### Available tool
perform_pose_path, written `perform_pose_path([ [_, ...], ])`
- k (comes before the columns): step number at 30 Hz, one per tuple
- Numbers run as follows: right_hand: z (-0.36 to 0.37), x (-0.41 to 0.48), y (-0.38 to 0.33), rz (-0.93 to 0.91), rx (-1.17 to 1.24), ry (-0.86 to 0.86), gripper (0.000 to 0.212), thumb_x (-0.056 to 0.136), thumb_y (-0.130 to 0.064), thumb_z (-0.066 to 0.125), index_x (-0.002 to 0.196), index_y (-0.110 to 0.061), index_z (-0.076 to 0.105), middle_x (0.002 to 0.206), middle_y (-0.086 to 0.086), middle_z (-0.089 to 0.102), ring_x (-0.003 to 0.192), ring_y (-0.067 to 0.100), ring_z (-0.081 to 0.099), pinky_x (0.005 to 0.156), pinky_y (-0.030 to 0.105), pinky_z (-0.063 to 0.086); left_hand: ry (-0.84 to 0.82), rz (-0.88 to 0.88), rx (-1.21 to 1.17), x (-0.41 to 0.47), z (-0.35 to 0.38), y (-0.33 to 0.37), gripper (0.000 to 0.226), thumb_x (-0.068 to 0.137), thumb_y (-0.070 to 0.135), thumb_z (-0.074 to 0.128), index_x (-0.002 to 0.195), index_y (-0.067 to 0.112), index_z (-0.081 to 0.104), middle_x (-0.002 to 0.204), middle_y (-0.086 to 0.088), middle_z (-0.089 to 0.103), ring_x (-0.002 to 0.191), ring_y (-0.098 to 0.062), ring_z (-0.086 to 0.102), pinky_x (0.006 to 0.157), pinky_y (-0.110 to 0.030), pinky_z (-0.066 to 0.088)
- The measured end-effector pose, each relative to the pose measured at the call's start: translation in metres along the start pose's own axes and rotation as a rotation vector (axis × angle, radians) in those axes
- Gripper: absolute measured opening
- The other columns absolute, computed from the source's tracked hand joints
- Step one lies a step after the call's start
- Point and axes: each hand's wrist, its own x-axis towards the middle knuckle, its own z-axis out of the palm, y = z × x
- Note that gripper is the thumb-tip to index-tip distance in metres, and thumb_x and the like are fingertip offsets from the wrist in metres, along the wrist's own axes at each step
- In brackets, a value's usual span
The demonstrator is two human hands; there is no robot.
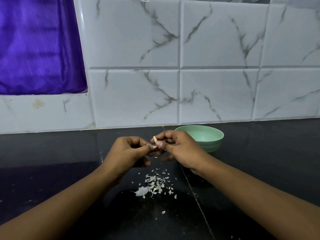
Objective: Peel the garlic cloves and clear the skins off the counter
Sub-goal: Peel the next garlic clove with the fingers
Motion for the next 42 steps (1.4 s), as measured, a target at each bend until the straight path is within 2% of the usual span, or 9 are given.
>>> perform_pose_path([
  [13,-0.011,0.003,0.002,0.197,0.211,-0.090,0.017,0.097,-0.004,0.048,0.101,-0.007,0.064,0.071,0.001,0.064,0.060,0.006,0.061,0.065,0.029,0.059,-0.308,-0.009,0.451,0.004,-0.019,0.008,0.012,0.084,0.007,0.069,0.079,0.015,0.075,0.069,-0.002,0.074,0.056,-0.006,0.065,0.052,-0.018,0.050],
  [20,-0.011,0.004,0.004,0.183,0.170,-0.109,0.015,0.096,-0.006,0.050,0.099,-0.009,0.065,0.071,0.001,0.064,0.061,0.006,0.061,0.068,0.032,0.058,-0.253,0.123,0.506,0.005,-0.023,0.011,0.014,0.077,0.013,0.077,0.063,0.014,0.074,0.058,-0.003,0.070,0.053,-0.008,0.064,0.054,-0.020,0.048],
  [25,-0.012,0.005,0.005,0.187,0.169,-0.112,0.016,0.097,-0.006,0.049,0.099,-0.009,0.065,0.072,0.001,0.064,0.062,0.007,0.062,0.071,0.034,0.059,-0.240,0.125,0.480,0.005,-0.022,0.006,0.042,0.078,0.027,0.074,0.042,0.018,0.055,0.048,-0.009,0.059,0.047,-0.021,0.057,0.053,-0.029,0.047],
  [29,-0.011,0.004,0.005,0.187,0.171,-0.117,0.018,0.097,-0.005,0.048,0.094,-0.012,0.065,0.073,0.003,0.062,0.063,0.009,0.060,0.069,0.033,0.059,-0.261,0.109,0.480,0.006,-0.021,0.007,0.042,0.089,0.041,0.051,0.059,0.014,0.061,0.053,-0.003,0.060,0.042,-0.018,0.056,0.044,-0.023,0.040],
  [32,-0.012,0.004,0.005,0.186,0.180,-0.117,0.019,0.097,-0.004,0.048,0.097,-0.011,0.065,0.072,0.003,0.061,0.061,0.008,0.059,0.067,0.032,0.059,-0.246,0.208,0.567,0.008,-0.027,0.005,0.005,0.090,0.022,0.062,0.089,0.018,0.066,0.072,0.006,0.066,0.053,-0.014,0.065,0.044,-0.025,0.043],
  [34,-0.012,0.004,0.005,0.183,0.183,-0.117,0.019,0.097,-0.004,0.047,0.100,-0.012,0.064,0.071,0.003,0.060,0.060,0.008,0.058,0.066,0.032,0.059,-0.241,0.233,0.601,0.010,-0.029,0.002,0.016,0.085,0.014,0.069,0.097,0.025,0.066,0.077,0.011,0.069,0.059,-0.012,0.068,0.046,-0.025,0.046],
  [36,-0.012,0.004,0.004,0.171,0.182,-0.118,0.018,0.098,-0.005,0.047,0.100,-0.012,0.063,0.071,0.003,0.058,0.058,0.008,0.057,0.066,0.033,0.059,-0.237,0.208,0.606,0.011,-0.027,0.002,0.006,0.084,0.018,0.071,0.090,0.018,0.070,0.071,0.006,0.072,0.058,-0.012,0.069,0.049,-0.024,0.047],
  [40,-0.011,0.003,0.003,0.161,0.193,-0.114,0.014,0.097,-0.006,0.048,0.099,-0.012,0.060,0.071,0.003,0.057,0.059,0.008,0.056,0.067,0.034,0.058,-0.140,0.160,0.587,0.011,-0.024,0.002,0.042,0.085,0.043,0.062,0.064,0.006,0.068,0.048,-0.006,0.064,0.044,-0.010,0.058,0.053,-0.016,0.045],
  [42,-0.011,0.003,0.003,0.157,0.203,-0.117,0.013,0.097,-0.005,0.048,0.099,-0.012,0.059,0.070,0.003,0.058,0.059,0.008,0.056,0.067,0.035,0.058,-0.139,0.194,0.591,0.012,-0.025,0.001,0.035,0.083,0.039,0.066,0.067,0.009,0.069,0.051,-0.004,0.066,0.046,-0.011,0.062,0.055,-0.018,0.047],
])
